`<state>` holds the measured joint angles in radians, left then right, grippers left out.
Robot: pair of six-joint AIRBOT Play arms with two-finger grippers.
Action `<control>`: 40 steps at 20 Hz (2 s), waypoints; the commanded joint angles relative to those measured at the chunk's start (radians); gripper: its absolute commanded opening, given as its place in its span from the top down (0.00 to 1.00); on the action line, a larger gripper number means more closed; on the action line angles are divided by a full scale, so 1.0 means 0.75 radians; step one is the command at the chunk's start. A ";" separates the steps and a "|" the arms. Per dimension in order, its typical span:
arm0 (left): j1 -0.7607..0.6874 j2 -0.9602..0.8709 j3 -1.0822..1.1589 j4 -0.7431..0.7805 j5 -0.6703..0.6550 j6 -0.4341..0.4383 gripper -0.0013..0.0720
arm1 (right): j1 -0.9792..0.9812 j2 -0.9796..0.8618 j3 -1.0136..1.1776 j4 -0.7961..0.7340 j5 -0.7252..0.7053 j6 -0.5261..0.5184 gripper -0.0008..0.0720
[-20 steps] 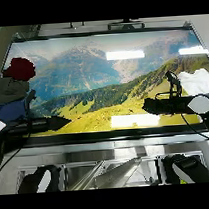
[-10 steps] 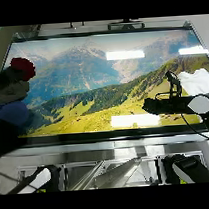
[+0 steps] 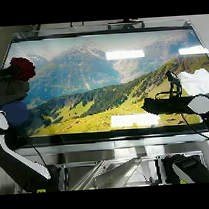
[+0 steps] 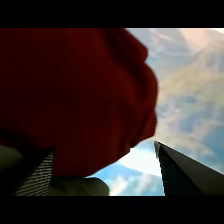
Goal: Fold the shirts.
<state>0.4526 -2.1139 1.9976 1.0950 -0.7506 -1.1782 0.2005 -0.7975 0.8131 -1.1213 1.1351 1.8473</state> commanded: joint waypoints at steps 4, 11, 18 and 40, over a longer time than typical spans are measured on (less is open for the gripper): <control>-0.026 -0.228 0.042 0.013 0.141 -0.002 0.44 | 0.001 -0.001 -0.001 0.000 -0.008 -0.001 0.96; -0.128 0.028 0.098 0.012 0.050 -0.002 0.95 | 0.001 -0.001 -0.001 0.000 -0.008 -0.001 0.96; -0.401 0.486 0.003 -0.284 -0.629 -0.009 0.95 | 0.001 -0.001 -0.001 0.000 -0.009 -0.001 0.96; -0.841 0.708 -0.926 -0.125 -0.744 -0.113 0.01 | 0.058 -0.061 -0.294 0.098 -0.129 -0.139 0.39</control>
<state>-0.2451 -1.5734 1.3743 0.9508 -1.3243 -1.2827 0.2279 -0.8257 0.6891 -1.0897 1.1572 1.7454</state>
